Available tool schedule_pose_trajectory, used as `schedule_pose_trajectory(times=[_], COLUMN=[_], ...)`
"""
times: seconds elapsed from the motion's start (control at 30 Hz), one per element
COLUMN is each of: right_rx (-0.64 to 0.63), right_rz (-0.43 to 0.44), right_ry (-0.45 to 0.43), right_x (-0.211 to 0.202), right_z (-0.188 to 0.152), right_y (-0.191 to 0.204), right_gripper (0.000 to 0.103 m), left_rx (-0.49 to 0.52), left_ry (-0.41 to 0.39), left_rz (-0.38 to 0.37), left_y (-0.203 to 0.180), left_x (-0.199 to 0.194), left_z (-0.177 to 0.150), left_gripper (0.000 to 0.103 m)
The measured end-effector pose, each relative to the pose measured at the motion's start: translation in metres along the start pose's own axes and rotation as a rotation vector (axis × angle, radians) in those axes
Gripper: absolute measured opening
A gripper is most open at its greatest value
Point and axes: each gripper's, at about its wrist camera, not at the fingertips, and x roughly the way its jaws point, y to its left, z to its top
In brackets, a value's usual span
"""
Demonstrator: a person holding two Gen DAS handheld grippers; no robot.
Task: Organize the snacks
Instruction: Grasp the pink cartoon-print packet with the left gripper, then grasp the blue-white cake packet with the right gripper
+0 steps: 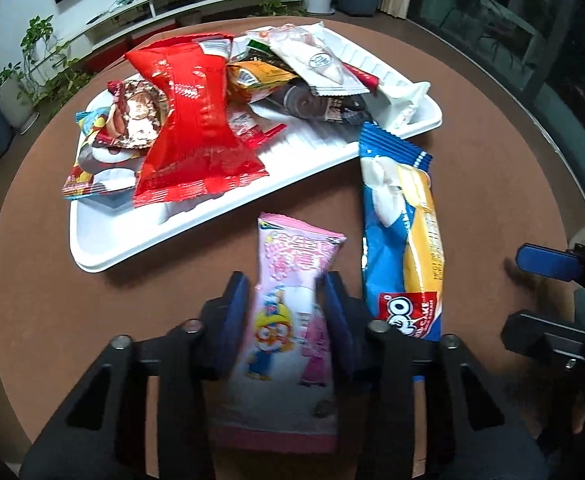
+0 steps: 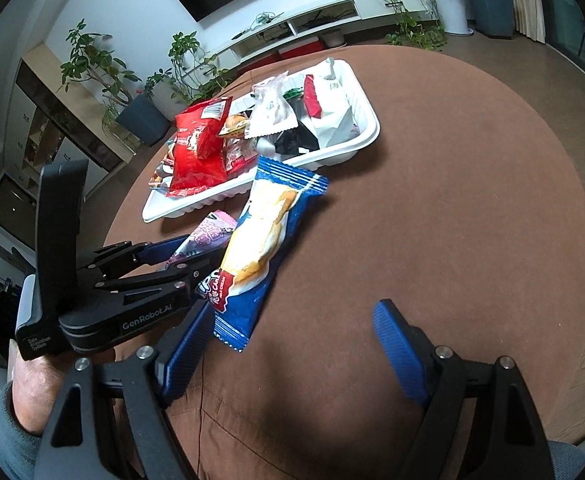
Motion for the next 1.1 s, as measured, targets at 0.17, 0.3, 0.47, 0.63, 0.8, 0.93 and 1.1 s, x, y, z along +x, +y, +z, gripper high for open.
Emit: schedule_pose_trajectory(times=[0.17, 0.3, 0.47, 0.63, 0.8, 0.93, 1.1], right_rx=[-0.010, -0.010, -0.027, -0.049, -0.099, -0.155, -0.239], right_rz=[-0.013, -0.024, -0.044, -0.080, -0.153, -0.226, -0.296], right_ry=[0.014, 0.024, 0.037, 0.069, 0.084, 0.088, 0.091], right_x=[0.007, 0.014, 0.027, 0.045, 0.061, 0.067, 0.067], right_z=[0.004, 0.009, 0.021, 0.028, 0.030, 0.031, 0.026], right_y=[0.008, 0.014, 0.026, 0.040, 0.057, 0.066, 0.071], right_gripper=[0.084, 0.084, 0.084, 0.084, 0.084, 0.080, 0.065], left_rx=[0.010, -0.001, -0.059, -0.147, -0.187, -0.198, -0.201], left_ry=[-0.008, -0.024, -0.056, -0.097, -0.111, -0.117, -0.125], left_rz=[-0.016, -0.030, -0.037, -0.036, -0.037, -0.039, -0.041], left_y=[-0.002, 0.004, 0.023, 0.042, 0.050, 0.050, 0.048], left_x=[0.000, -0.008, -0.021, -0.035, -0.040, -0.040, -0.043], left_z=[0.000, -0.010, -0.035, -0.065, -0.081, -0.085, -0.087], left_gripper=[0.029, 0.026, 0.026, 0.026, 0.026, 0.026, 0.026])
